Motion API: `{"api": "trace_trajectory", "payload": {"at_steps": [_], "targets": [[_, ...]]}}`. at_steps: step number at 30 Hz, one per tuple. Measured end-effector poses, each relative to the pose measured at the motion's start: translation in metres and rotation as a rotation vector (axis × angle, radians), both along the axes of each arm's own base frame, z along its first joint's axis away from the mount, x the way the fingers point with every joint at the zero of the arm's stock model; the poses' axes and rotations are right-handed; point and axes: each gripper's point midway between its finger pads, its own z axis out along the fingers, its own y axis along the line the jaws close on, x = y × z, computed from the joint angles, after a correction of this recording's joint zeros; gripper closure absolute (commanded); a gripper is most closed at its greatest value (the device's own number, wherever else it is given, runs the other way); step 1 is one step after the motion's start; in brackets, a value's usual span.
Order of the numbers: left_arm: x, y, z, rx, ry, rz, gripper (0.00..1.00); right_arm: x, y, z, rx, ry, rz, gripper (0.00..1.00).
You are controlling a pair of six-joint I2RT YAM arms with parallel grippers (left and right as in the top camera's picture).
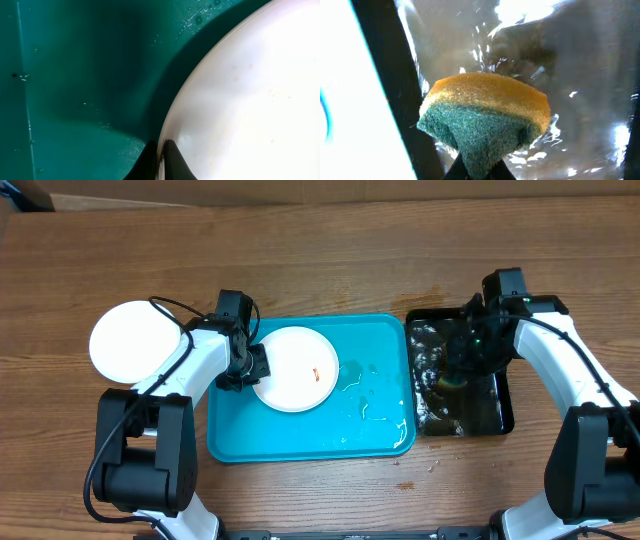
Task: Clean dirty plates on tray and stack at the side
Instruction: 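Scrub the white plate with the sponge in the right gripper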
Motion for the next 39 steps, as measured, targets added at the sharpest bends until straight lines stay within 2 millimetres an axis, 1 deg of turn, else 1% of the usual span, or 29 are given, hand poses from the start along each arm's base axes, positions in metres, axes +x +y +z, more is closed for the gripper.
{"api": "trace_trajectory", "payload": {"at_steps": [4,10,12,14,15,18,19,20,22,23,25,26,28,30,31,33,36,39], "targets": [[0.001,-0.001,0.0,-0.006,-0.002,-0.001,0.96,0.005,0.005,0.002,0.028,-0.022,0.012,0.96],[0.001,-0.005,0.0,-0.026,-0.002,-0.003,0.96,0.004,0.0,0.0,-0.017,-0.02,0.004,0.96],[0.0,-0.009,0.001,-0.049,0.001,-0.006,0.96,0.0,0.004,0.001,-0.028,-0.002,0.023,0.96],[0.0,-0.013,0.001,-0.074,0.004,-0.009,0.96,-0.001,0.015,0.008,-0.036,0.0,0.059,0.96],[-0.001,-0.016,0.001,-0.09,0.008,-0.011,0.96,0.002,0.024,0.014,-0.036,-0.015,0.084,0.96],[-0.003,-0.023,0.002,-0.131,0.016,-0.014,0.96,0.019,0.063,0.041,-0.03,-0.113,0.172,0.96],[-0.003,-0.025,0.003,-0.143,0.019,-0.014,0.96,0.026,0.077,0.05,-0.028,-0.154,0.199,0.96],[-0.004,-0.026,0.003,-0.153,0.021,-0.015,0.96,0.032,0.095,0.059,-0.023,-0.205,0.231,0.96],[-0.004,-0.028,0.003,-0.162,0.024,-0.016,0.96,0.039,0.126,0.07,-0.015,-0.291,0.29,0.96],[-0.004,-0.028,0.003,-0.165,0.024,-0.016,0.96,0.038,0.144,0.073,-0.019,-0.326,0.328,0.96],[-0.005,-0.029,0.003,-0.169,0.025,-0.016,0.96,0.032,0.169,0.074,-0.043,-0.367,0.385,0.96],[-0.005,-0.029,0.003,-0.171,0.025,-0.017,0.96,0.029,0.178,0.074,-0.06,-0.384,0.406,0.96],[-0.005,-0.029,0.003,-0.171,0.025,-0.017,0.96,0.024,0.196,0.069,-0.106,-0.416,0.446,0.96],[-0.005,-0.029,0.003,-0.172,0.025,-0.017,0.96,0.021,0.206,0.057,-0.159,-0.422,0.472,0.96],[-0.005,-0.03,0.003,-0.174,0.026,-0.017,0.96,0.019,0.209,0.047,-0.2,-0.415,0.484,0.96],[-0.005,-0.03,0.003,-0.175,0.025,-0.017,0.96,0.018,0.212,0.026,-0.269,-0.399,0.497,0.96],[-0.005,-0.03,0.003,-0.178,0.026,-0.017,0.96,0.017,0.214,0.0,-0.332,-0.372,0.513,0.96],[-0.005,-0.031,0.003,-0.178,0.026,-0.017,0.96,0.017,0.211,-0.019,-0.377,-0.343,0.518,0.96]]}}
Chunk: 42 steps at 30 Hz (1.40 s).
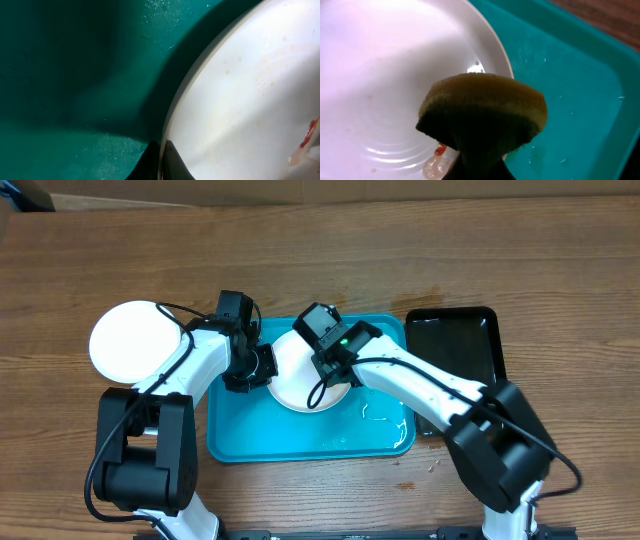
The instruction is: Clean dirty plates on tray and stack at the side
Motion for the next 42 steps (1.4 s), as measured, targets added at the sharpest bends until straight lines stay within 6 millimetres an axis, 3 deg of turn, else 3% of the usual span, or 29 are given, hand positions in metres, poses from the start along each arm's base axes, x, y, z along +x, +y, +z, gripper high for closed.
{"api": "trace_trajectory", "payload": {"at_steps": [6,11,20,24,26,29,34,39,42], "targets": [[0.0,-0.001,0.0,-0.003,0.0,0.0,0.96,-0.001,0.001,-0.028,-0.021,0.038,-0.018,0.96],[0.0,0.0,0.0,-0.001,0.001,0.0,0.96,-0.009,0.025,-0.032,0.114,0.109,0.002,0.96],[-0.001,0.0,-0.001,0.0,0.003,-0.001,0.96,-0.03,0.069,-0.024,0.379,0.299,-0.008,0.96],[-0.002,0.0,-0.001,-0.002,0.004,-0.005,0.96,-0.014,0.066,0.005,0.464,0.365,-0.043,0.96],[-0.002,0.0,-0.001,-0.002,0.007,-0.005,0.96,0.004,0.057,0.027,0.515,0.364,-0.067,0.96],[-0.003,0.0,-0.001,-0.002,0.008,-0.005,0.96,0.023,0.02,0.063,0.554,0.363,-0.121,0.96],[-0.003,0.0,-0.001,-0.001,0.008,-0.006,0.96,0.016,-0.06,0.106,0.516,0.374,-0.243,0.96],[-0.001,0.004,0.007,0.023,-0.015,-0.005,0.96,0.008,-0.127,0.107,0.346,0.357,-0.398,0.96],[0.003,0.01,0.034,0.066,-0.099,-0.004,0.96,0.007,-0.163,0.092,0.235,0.344,-0.509,0.96]]}}
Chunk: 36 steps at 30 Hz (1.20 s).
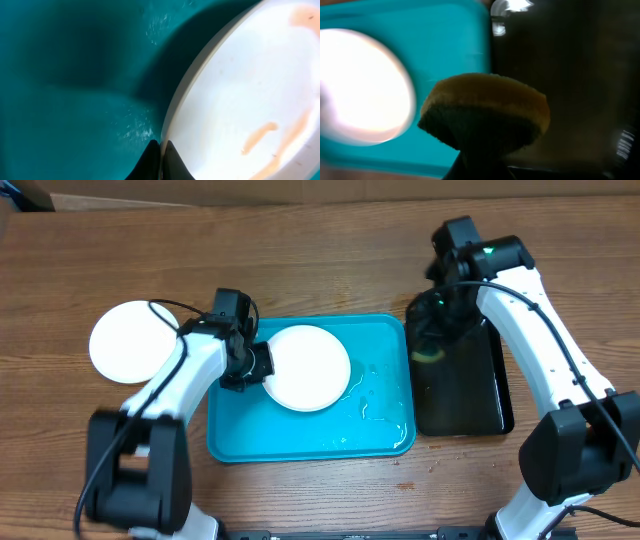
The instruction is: Clean dirty plates on tray and stack at the side
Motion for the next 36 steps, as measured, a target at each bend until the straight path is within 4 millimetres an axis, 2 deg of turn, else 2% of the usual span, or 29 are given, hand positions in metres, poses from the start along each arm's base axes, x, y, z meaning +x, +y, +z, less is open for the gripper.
{"api": "trace_trajectory", "payload": {"at_steps": [5,9,11,15,21,26,28,31,33,35,36], "targets": [[0.006,-0.002,0.074,0.109,-0.256,-0.033,0.96,-0.009,-0.041,-0.038,-0.11,0.049,-0.103,0.96],[-0.002,-0.017,0.129,0.252,-0.468,-0.103,0.96,-0.02,-0.053,-0.072,-0.145,0.074,-0.127,0.96],[-0.007,-0.024,0.146,0.329,-0.545,-0.139,0.96,-0.026,-0.054,-0.086,-0.152,0.083,-0.129,0.96],[-0.014,-0.043,0.171,0.515,-0.679,-0.237,0.96,-0.035,-0.058,-0.106,-0.169,0.093,-0.133,0.96],[-0.013,-0.062,0.213,0.777,-0.875,-0.306,0.96,-0.029,-0.059,-0.109,-0.171,0.063,-0.133,0.96],[-0.009,-0.061,0.231,0.922,-0.919,-0.334,0.96,-0.029,-0.061,-0.109,-0.185,0.062,-0.134,0.95],[-0.009,-0.058,0.235,0.954,-0.921,-0.333,0.96,-0.029,-0.064,-0.109,-0.2,0.058,-0.135,0.92],[-0.007,-0.057,0.239,0.961,-0.933,-0.312,0.96,-0.027,-0.067,-0.109,-0.218,0.048,-0.144,0.49],[-0.005,-0.055,0.239,0.952,-0.933,-0.304,0.96,-0.026,-0.068,-0.108,-0.223,0.044,-0.139,0.11],[-0.001,-0.052,0.235,0.926,-0.919,-0.3,0.96,-0.025,-0.068,-0.108,-0.222,0.042,-0.139,0.0],[0.001,-0.049,0.232,0.913,-0.908,-0.298,0.96,-0.026,-0.068,-0.108,-0.223,0.042,-0.139,0.0]]}}
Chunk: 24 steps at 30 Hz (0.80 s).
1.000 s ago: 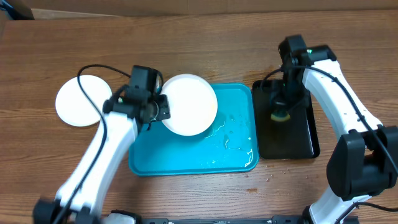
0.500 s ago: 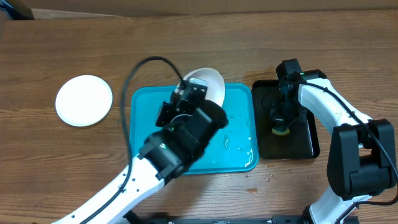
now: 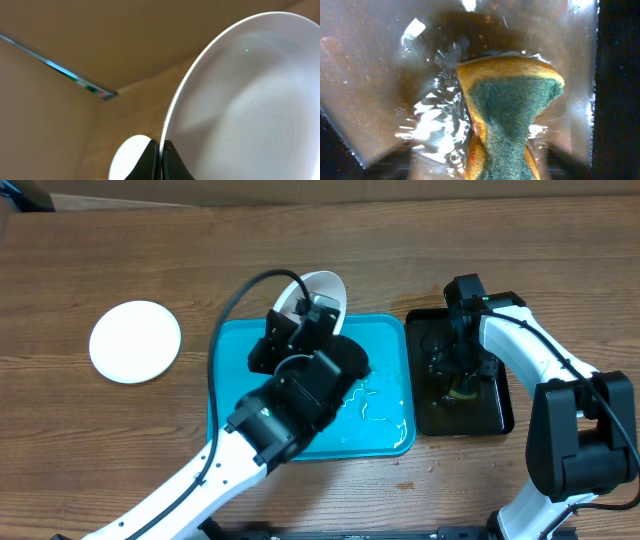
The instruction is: Clean dirty plates on tray and stack at the side
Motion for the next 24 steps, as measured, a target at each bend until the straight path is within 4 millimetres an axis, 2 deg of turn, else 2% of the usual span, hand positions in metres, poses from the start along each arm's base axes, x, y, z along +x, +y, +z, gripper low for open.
{"api": "trace_trajectory", "payload": {"at_steps": [5,8,11,14,19,21,24], "targets": [[0.015,0.027,-0.027,-0.152,0.105,0.036,0.96,-0.007,-0.001,0.01,-0.004,0.046,0.0,0.0],[0.027,0.064,-0.047,-0.309,0.172,0.116,0.96,0.002,0.002,0.026,0.006,0.03,0.0,0.0],[0.034,0.112,-0.066,-0.504,0.221,0.227,0.96,0.015,0.005,0.036,0.02,-0.011,0.0,0.0],[0.032,0.17,-0.079,-0.713,0.228,0.359,0.96,0.014,0.006,0.037,0.023,-0.007,0.0,0.0],[0.011,0.263,-0.095,-0.979,0.163,0.588,0.96,0.014,0.007,0.037,0.029,-0.005,-0.001,0.0],[-0.001,0.293,-0.106,-1.036,0.145,0.672,0.96,0.013,0.007,0.037,0.03,-0.005,-0.001,0.0],[-0.013,0.323,-0.126,-1.092,0.145,0.763,0.96,0.013,0.007,0.037,0.029,-0.005,0.0,0.0]]}}
